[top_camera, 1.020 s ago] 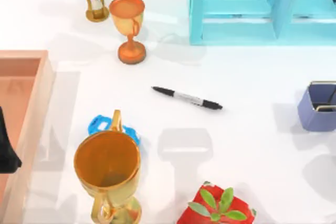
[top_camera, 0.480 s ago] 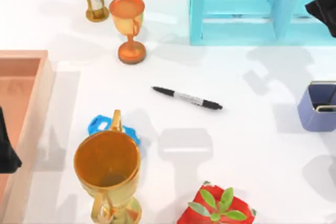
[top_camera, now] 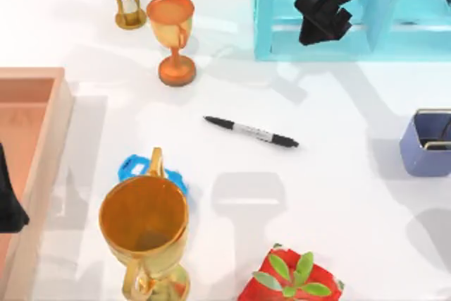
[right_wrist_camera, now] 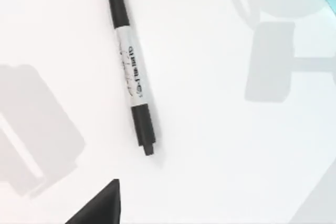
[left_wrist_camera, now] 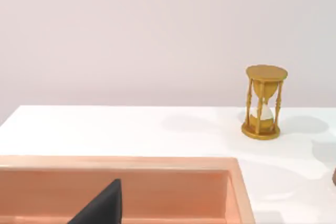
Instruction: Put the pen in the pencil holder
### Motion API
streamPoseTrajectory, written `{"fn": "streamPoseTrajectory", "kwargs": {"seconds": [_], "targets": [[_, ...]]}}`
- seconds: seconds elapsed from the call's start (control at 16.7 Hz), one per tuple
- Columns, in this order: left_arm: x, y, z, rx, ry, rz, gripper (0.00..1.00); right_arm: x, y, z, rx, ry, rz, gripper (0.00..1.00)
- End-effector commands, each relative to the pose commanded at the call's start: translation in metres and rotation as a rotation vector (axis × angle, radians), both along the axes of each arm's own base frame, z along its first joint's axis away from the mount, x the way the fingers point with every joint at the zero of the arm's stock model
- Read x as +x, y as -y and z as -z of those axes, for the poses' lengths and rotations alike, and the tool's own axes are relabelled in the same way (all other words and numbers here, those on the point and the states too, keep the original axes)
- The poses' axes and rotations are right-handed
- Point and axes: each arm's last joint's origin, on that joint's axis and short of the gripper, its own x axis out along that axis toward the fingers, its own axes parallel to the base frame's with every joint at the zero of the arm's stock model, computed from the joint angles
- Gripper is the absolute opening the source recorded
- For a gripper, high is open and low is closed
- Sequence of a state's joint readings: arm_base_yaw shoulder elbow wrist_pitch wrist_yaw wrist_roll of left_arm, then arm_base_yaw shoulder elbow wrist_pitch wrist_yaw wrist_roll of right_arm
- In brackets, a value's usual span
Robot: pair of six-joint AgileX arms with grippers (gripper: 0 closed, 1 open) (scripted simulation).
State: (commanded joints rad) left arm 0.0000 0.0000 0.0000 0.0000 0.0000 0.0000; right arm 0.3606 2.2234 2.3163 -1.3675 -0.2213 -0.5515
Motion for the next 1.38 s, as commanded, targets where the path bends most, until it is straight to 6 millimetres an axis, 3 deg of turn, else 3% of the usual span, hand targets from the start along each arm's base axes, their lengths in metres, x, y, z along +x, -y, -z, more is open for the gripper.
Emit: {"fn": "streamPoseTrajectory", "kwargs": {"seconds": [0.24, 0.48, 0.66, 1.14, 1.38], "targets": [[0.0, 0.0, 0.0, 0.0, 0.0, 0.0, 1.0, 0.027, -0.036, 0.062, -0.043, -0.163, -0.128, 1.0], [0.0, 0.0, 0.0, 0.0, 0.0, 0.0, 1.0, 0.033, -0.055, 0.109, -0.067, -0.268, -0.206, 1.0], [0.0, 0.0, 0.0, 0.0, 0.0, 0.0, 1.0, 0.033, -0.059, 0.122, -0.073, -0.296, -0.225, 1.0], [0.0, 0.0, 0.0, 0.0, 0.0, 0.0, 1.0, 0.035, -0.061, 0.129, -0.072, -0.294, -0.223, 1.0], [0.0, 0.0, 0.0, 0.0, 0.0, 0.0, 1.0, 0.035, -0.072, 0.156, -0.072, -0.295, -0.226, 1.0]]}}
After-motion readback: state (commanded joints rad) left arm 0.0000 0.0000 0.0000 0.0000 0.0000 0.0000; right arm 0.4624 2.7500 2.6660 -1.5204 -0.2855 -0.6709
